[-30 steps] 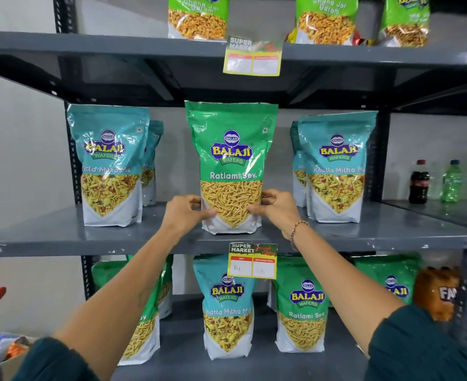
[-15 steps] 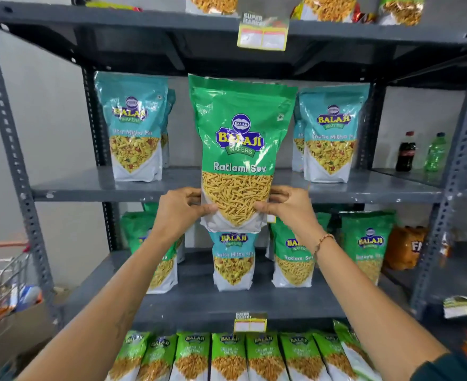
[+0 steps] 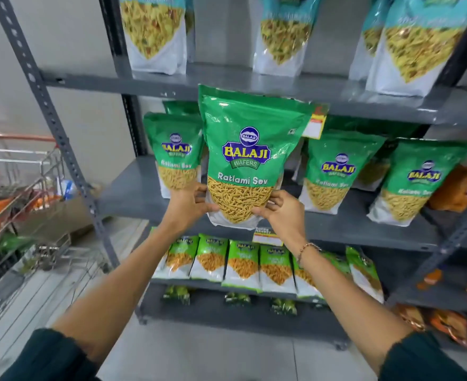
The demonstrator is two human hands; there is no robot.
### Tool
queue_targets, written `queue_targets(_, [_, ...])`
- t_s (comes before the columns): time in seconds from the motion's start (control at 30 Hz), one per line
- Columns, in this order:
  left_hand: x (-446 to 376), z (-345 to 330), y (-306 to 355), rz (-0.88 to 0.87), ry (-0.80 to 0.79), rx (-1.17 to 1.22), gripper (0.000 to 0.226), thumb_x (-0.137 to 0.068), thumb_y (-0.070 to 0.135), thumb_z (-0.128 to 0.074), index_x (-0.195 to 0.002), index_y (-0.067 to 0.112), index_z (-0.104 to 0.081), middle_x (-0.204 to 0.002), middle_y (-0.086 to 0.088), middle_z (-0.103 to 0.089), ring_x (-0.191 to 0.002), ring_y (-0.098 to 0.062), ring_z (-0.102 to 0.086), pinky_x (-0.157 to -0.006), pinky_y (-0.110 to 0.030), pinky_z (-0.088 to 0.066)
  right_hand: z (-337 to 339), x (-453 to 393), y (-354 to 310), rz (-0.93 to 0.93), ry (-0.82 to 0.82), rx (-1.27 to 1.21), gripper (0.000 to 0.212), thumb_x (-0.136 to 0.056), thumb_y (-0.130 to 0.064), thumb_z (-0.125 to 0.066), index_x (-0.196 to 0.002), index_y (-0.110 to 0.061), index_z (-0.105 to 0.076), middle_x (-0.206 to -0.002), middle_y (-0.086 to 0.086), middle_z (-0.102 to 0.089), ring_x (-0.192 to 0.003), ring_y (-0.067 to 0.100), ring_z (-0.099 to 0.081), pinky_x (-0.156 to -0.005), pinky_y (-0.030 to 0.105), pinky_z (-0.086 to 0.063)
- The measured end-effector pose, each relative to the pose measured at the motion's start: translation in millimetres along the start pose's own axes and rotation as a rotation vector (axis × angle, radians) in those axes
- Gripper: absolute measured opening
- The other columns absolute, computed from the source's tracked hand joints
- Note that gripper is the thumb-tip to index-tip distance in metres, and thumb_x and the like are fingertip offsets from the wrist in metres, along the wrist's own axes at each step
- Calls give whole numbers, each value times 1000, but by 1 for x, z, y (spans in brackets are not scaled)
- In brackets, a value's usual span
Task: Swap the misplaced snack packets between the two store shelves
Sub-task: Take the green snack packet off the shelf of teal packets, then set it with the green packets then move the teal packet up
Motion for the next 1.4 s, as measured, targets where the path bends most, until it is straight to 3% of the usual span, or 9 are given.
queue_targets(0.1, [-13,-6,-32,78,-18,-43,63,-65,14,-81,-119,-1,-52,-115,-16,-64,-96,-16,-57,-84,-25,-46,-22,-12,28,-64,-29,-10,43,-62,-10,-83,-98,-5,-61,-87,3,-70,-81,11,-66,-72,14,-54])
queue_targets(0.37, [-71,-12,-85,214,-4,-89,54,-72,7,-75,-118,-3,-50,-97,-7,-59,-93,-20,-59,-82,-24,-45,-82,-68,63,-120,-92,44,42,-66,-5,-79,-99,1,-55,-82,1,-61,-69,4,-56,-56,1,-44])
queue_targets(0.5, [-100,-10,-109,255,3,-118,38,-84,1,-61,-118,-3,-46,-75,5,-58,-60,1,-63,-54,-1,-43,-101,-93,77,-124,-102,100,43,-63,-15,-83,-95,-4,-56,-81,1,-63,-76,14,-61,-69,19,-52])
queue_targets(0.63, [-118,-7,-124,231,7,-169,34,-80,6,-67,-110,10,-50,-85,2,-54,-59,26,-52,-59,-3,-41,-113,-108,84,-115,-124,99,41,-62,-16,-83,-90,-7,-55,-84,3,-66,-78,16,-64,-74,29,-56])
queue_targets(0.8, [-124,-4,-132,244,-3,-224,47,-81,6,-67,-121,-1,-43,-121,-22,-59,-93,-20,-64,-83,-22,-39,-126,-117,88,-59,-160,92,41,-64,-13,-82,-93,-5,-54,-90,11,-68,-82,17,-64,-79,31,-56])
queue_targets(0.97, [-122,-8,-133,262,-13,-191,53,-81,11,-67,-126,2,-40,-130,-19,-54,-110,-25,-56,-92,-33,-42,-129,-119,93,-28,-209,115,48,-68,-14,-79,-105,-2,-51,-108,15,-68,-96,21,-65,-87,33,-54])
queue_targets(1.13, [-82,-35,-114,215,341,-68,17,-85,21,-62,-91,11,-50,-80,-3,-56,-73,-19,-52,-64,-36,-45,-107,-116,107,-71,-222,100,40,-74,-4,-72,-110,-3,-56,-113,15,-65,-101,19,-62,-91,27,-51])
queue_targets(1.27, [-66,-89,-85,42,0,-58,4,-86,19,-60,-85,15,-60,-87,-7,-67,-81,-20,-61,-74,-37,-52,-64,-112,119,-103,-22,146,12,-77,-7,-70,-88,-4,-67,-88,11,-72,-76,0,-65,-66,-1,-42])
queue_targets(1.4, [-84,-132,-59,-272,-228,-110,40,-87,18,-57,-126,13,-50,-134,-9,-50,-123,-20,-47,-106,-35,-39,-20,-121,131,-104,256,138,14,-76,-11,-72,-85,-1,-66,-80,18,-71,-68,11,-60,-63,9,-46])
Point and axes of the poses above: each hand's wrist, its own x-axis away from the middle knuckle, its own z-axis out of the back of the hand, y = z × x, the point moved 2 cm from there along -x, towards the middle knuckle
